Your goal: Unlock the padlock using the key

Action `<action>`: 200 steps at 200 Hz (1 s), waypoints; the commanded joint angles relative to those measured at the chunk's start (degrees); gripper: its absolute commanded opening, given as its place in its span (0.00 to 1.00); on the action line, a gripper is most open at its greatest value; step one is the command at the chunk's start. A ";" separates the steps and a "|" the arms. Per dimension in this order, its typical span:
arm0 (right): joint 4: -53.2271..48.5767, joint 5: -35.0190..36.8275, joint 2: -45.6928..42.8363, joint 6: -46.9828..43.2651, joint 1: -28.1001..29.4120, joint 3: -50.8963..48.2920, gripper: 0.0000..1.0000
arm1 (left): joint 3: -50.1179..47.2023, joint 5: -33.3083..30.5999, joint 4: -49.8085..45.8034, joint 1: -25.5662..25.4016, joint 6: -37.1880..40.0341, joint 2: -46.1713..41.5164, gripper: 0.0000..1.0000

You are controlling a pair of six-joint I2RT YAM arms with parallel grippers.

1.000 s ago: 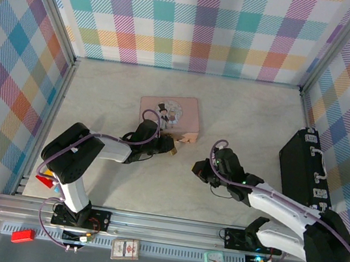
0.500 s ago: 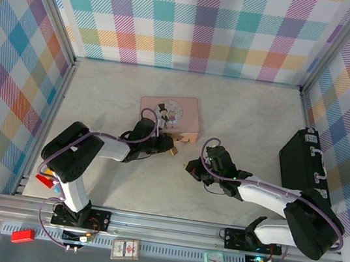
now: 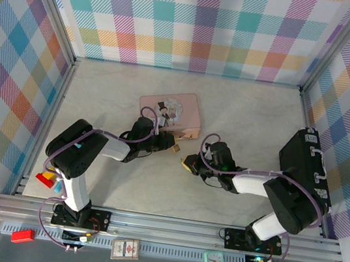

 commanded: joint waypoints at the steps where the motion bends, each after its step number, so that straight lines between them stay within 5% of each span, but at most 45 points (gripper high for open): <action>1: 7.93 -3.43 1.82 2.41 -1.45 -0.99 0.00 | 0.22 4.22 3.97 1.20 -4.49 1.37 0.08; 200: 28.19 -9.21 17.87 8.58 -4.25 -0.73 0.00 | -0.95 5.30 6.58 3.89 -6.41 1.97 0.08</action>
